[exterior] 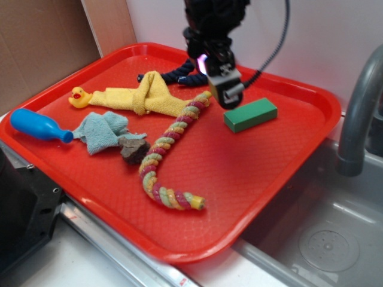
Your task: Grab the green block.
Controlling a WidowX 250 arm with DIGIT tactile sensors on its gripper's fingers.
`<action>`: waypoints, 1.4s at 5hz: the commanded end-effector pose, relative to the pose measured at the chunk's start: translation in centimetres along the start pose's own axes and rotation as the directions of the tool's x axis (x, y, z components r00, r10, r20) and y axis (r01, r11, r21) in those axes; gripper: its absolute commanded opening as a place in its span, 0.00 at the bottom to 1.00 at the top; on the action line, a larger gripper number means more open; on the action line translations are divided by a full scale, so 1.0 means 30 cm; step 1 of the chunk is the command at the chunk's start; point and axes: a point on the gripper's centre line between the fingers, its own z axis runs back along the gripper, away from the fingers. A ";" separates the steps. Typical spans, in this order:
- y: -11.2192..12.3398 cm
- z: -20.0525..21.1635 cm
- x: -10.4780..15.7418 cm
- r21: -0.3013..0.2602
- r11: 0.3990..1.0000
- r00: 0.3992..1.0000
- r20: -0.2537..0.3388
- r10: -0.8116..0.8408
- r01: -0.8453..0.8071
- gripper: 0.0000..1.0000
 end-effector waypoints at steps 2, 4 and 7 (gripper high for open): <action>0.031 -0.092 0.125 -0.030 1.000 1.000 -0.001 0.003 -0.003 1.00; -0.001 -0.208 0.093 -0.046 0.999 0.997 -0.074 -0.022 0.019 0.00; -0.008 0.202 -0.103 0.024 0.998 0.999 0.001 0.053 -0.053 0.00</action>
